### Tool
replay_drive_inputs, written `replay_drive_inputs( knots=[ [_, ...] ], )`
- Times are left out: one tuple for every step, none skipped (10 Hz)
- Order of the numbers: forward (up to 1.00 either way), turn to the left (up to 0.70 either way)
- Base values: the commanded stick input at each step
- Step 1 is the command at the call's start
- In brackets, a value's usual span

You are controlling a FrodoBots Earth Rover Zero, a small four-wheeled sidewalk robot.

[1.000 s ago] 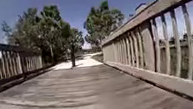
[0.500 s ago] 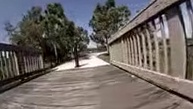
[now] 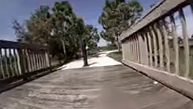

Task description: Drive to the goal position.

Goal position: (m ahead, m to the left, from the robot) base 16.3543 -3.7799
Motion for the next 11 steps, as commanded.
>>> replay_drive_inputs(
  knots=[
    [0.85, 0.00],
    [0.85, 0.00],
    [0.85, 0.00],
    [0.85, 0.00],
    [0.85, 0.00],
    [0.85, 0.00],
    [0.85, 0.00],
    [0.85, 0.00],
    [0.85, 0.00],
    [0.85, 0.00],
    [0.85, 0.00]
  ],
)
